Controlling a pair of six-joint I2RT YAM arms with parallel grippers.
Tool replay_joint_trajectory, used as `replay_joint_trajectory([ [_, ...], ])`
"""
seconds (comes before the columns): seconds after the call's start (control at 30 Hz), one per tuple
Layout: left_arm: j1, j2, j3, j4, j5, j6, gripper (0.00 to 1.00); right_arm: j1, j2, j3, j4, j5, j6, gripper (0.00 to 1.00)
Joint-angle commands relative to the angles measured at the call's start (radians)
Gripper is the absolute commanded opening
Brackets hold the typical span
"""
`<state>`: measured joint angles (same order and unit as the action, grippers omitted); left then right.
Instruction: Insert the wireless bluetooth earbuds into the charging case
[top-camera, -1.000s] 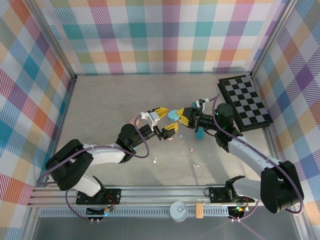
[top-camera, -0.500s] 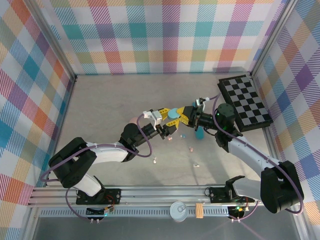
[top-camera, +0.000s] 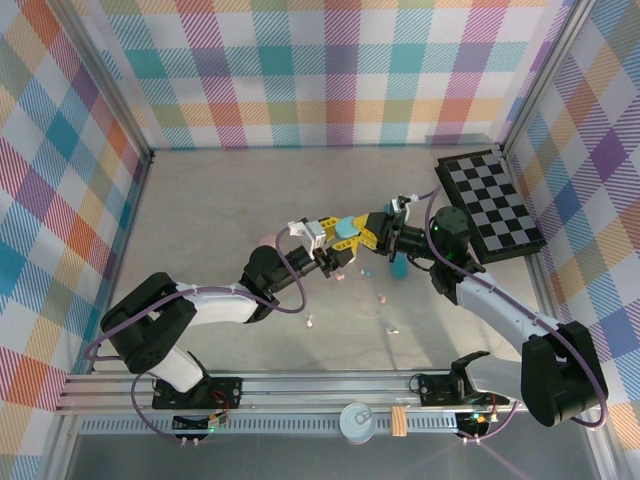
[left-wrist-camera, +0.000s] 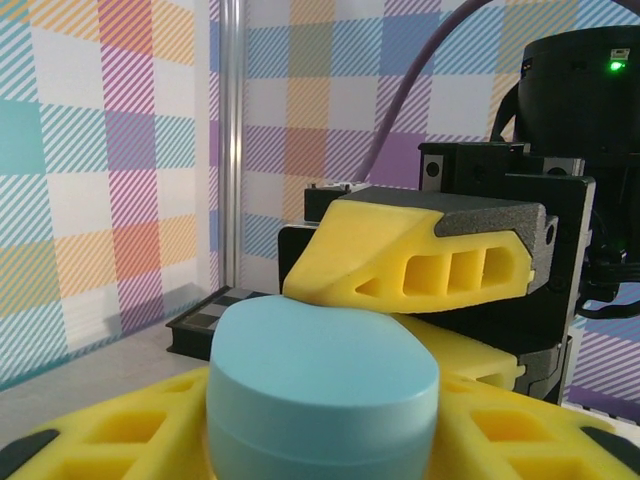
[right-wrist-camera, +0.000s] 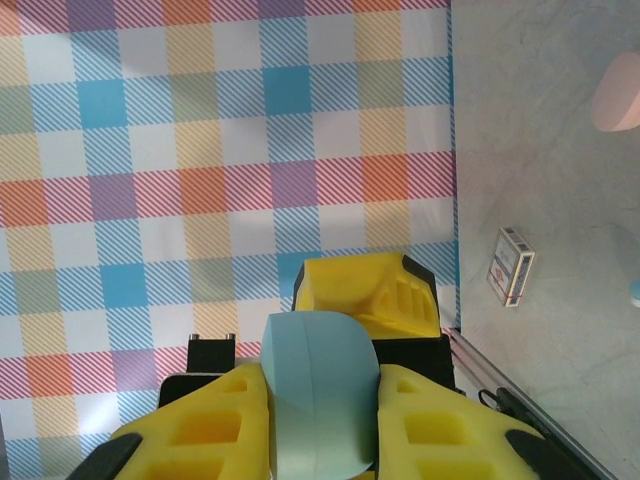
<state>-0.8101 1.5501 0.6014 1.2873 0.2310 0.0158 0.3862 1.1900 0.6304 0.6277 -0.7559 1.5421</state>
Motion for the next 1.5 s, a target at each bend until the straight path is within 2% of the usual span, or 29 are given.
replay_joint_trajectory([
  [0.0, -0.016, 0.010, 0.024, 0.056, 0.047, 0.003, 0.44, 0.008, -0.003, 0.041, 0.024, -0.005, 0.011, 0.15],
  [0.23, -0.016, 0.013, 0.020, 0.055, 0.060, 0.009, 0.41, 0.008, -0.002, 0.043, 0.018, -0.003, 0.017, 0.15],
  [0.33, -0.015, 0.012, 0.020, 0.055, 0.064, 0.011, 0.34, 0.008, -0.003, 0.045, 0.010, -0.003, 0.018, 0.15],
  [0.47, -0.016, 0.008, 0.020, 0.055, 0.064, 0.010, 0.32, 0.008, -0.007, 0.046, -0.028, -0.001, 0.007, 0.16],
  [0.57, -0.016, 0.002, 0.016, 0.053, 0.060, -0.002, 0.29, 0.008, -0.027, 0.056, -0.096, 0.012, -0.040, 0.27],
  [0.7, -0.015, -0.029, -0.003, 0.048, 0.071, -0.029, 0.28, 0.008, -0.081, 0.089, -0.282, 0.057, -0.163, 0.51],
  [0.9, 0.002, -0.081, -0.055, 0.043, 0.113, -0.109, 0.28, 0.008, -0.176, 0.171, -0.615, 0.170, -0.474, 0.76],
  [0.97, 0.021, -0.100, -0.069, 0.043, 0.180, -0.154, 0.28, 0.008, -0.196, 0.226, -0.739, 0.201, -0.645, 0.81],
  [1.03, 0.055, -0.125, -0.080, 0.038, 0.288, -0.206, 0.28, 0.009, -0.214, 0.282, -0.847, 0.182, -0.859, 0.86],
  [1.23, 0.122, -0.181, -0.095, 0.046, 0.493, -0.321, 0.28, 0.048, -0.309, 0.305, -0.963, 0.073, -1.371, 0.92],
  [1.33, 0.124, -0.191, -0.086, 0.047, 0.542, -0.344, 0.28, 0.085, -0.338, 0.287, -0.958, 0.041, -1.523, 0.93],
  [1.47, 0.125, -0.199, -0.075, 0.053, 0.586, -0.369, 0.28, 0.153, -0.322, 0.298, -0.970, 0.084, -1.632, 0.95],
])
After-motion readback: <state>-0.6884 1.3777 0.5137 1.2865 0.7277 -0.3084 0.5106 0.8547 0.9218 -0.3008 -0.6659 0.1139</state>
